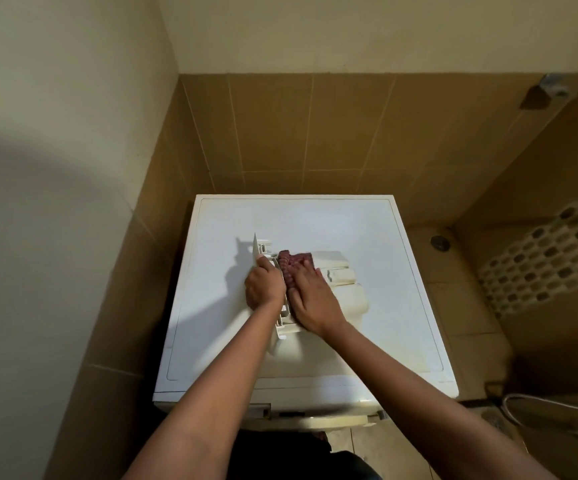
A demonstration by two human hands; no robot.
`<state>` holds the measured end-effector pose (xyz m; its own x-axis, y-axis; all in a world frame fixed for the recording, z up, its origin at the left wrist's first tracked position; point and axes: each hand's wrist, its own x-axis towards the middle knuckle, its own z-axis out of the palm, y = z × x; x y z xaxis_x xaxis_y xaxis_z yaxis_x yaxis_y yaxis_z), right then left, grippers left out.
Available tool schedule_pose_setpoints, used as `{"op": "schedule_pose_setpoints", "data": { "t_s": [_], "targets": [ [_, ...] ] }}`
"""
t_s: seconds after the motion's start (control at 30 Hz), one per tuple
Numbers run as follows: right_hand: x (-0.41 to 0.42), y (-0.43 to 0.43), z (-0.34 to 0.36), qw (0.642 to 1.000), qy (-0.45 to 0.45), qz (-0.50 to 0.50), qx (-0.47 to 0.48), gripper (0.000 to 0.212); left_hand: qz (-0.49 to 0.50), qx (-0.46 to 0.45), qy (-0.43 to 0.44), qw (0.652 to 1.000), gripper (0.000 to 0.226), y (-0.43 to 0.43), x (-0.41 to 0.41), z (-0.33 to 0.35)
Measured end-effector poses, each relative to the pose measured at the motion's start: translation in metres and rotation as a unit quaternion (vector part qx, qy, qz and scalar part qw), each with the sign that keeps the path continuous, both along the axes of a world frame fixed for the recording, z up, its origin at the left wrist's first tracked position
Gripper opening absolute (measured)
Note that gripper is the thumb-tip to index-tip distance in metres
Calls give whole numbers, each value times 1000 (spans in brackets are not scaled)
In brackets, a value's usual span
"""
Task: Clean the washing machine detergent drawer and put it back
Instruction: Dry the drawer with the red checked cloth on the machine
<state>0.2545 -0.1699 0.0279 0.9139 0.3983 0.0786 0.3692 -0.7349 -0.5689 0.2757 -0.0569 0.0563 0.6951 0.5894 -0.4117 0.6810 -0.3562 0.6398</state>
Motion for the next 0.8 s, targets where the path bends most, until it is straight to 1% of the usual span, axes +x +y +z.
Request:
{"op": "schedule_pose_setpoints", "data": {
  "t_s": [0.03, 0.1, 0.13, 0.2, 0.23, 0.3, 0.33, 0.4, 0.47, 0.57, 0.6, 0.67, 0.73, 0.8],
  "targets": [
    [-7, -10, -3, 1000, -6, 12, -10, 45, -1, 1, -1, 1000, 67, 0, 0, 0],
    [-13, -37, -8, 997, -50, 24, -58, 47, -4, 2, -2, 1000, 67, 0, -1, 0],
    [-15, -50, -9, 994, -67, 14, -86, 48, -5, 1, -2, 1000, 67, -1, -1, 1],
    [-15, -61, -10, 990, -67, -39, -119, 47, -4, 2, -2, 1000, 67, -2, -1, 2],
    [-16, -55, -10, 990, -59, -66, -110, 47, -4, 2, -3, 1000, 66, -2, -1, 3],
    [-22, -32, -5, 994, -32, -86, -56, 48, -6, 3, -4, 1000, 66, -2, -1, 4],
    [-26, -21, -4, 997, -22, -70, -28, 49, -7, 3, -5, 1000, 66, -2, -1, 3],
    [-35, -9, -6, 1000, -21, -15, -11, 50, -12, 7, -12, 1000, 67, -1, -2, 3],
    [-40, -16, -6, 999, -34, 27, -26, 50, -16, 9, -18, 1000, 67, -1, -3, 2],
    [-35, -45, -5, 989, -114, 53, -82, 46, -16, 9, -13, 1000, 68, -1, -4, 2],
    [-34, -57, -6, 986, -127, 38, -99, 44, -15, 8, -11, 1000, 68, -1, -4, 1],
    [-35, -81, -12, 985, -118, -19, -125, 43, -14, 6, -7, 1000, 69, 0, -3, 0],
    [-37, -99, -20, 985, -75, -75, -139, 44, -14, 7, -6, 1000, 69, -1, -3, 0],
    [-35, -103, -21, 984, -25, -129, -121, 45, -12, 8, -9, 1000, 68, -2, -3, -1]
  ]
}}
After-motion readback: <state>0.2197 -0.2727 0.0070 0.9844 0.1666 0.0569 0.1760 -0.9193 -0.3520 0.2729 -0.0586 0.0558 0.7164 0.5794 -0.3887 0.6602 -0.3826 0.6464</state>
